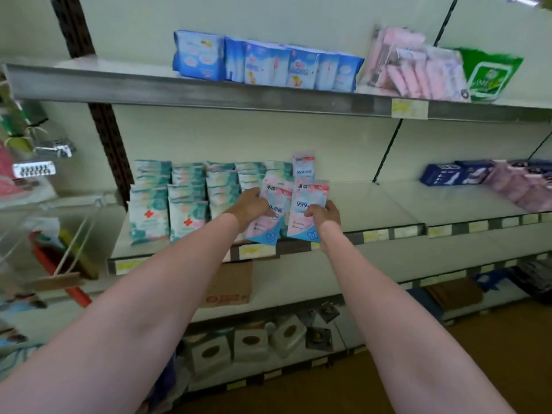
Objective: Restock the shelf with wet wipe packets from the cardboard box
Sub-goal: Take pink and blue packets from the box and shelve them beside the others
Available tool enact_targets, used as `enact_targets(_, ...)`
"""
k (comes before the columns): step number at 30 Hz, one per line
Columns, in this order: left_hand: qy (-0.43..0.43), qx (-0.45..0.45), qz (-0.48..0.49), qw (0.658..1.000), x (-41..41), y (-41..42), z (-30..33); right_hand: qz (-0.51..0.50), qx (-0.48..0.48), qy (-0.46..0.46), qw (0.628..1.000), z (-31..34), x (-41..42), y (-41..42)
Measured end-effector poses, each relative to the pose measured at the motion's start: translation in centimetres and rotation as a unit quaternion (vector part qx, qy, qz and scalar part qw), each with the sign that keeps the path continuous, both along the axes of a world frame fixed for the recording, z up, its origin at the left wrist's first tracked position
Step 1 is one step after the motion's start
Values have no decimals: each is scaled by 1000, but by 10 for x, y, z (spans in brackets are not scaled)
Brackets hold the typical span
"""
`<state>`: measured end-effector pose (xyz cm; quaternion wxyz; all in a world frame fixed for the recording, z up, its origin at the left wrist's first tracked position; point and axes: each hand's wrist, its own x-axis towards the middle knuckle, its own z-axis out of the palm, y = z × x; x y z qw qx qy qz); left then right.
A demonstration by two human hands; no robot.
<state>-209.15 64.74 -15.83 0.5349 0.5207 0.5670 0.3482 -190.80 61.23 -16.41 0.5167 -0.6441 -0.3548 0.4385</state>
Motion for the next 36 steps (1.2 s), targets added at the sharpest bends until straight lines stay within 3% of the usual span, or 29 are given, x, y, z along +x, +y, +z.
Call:
enact_targets(5, -15, 9, 25, 1000, 21, 53, 9, -25, 32, 13, 999, -7, 30, 51)
enact_targets(13, -81, -18, 90, 992, 69, 110, 2, -22, 4, -18, 1000, -31, 76, 117)
enact_targets(20, -92, -25, 157, 983, 98, 145, 14, 70, -18, 12, 997, -53, 102, 191)
enact_targets(28, -106, -41, 223, 968, 97, 168, -4, 183, 43, -54, 981, -75, 91, 240)
enact_targets(34, -121, -40, 253, 959, 91, 167, -9, 204, 80, -220, 951, -74, 94, 267)
enact_targets(36, -128, -26, 247, 960, 99, 160, -2, 194, 72, -234, 950, -74, 98, 273)
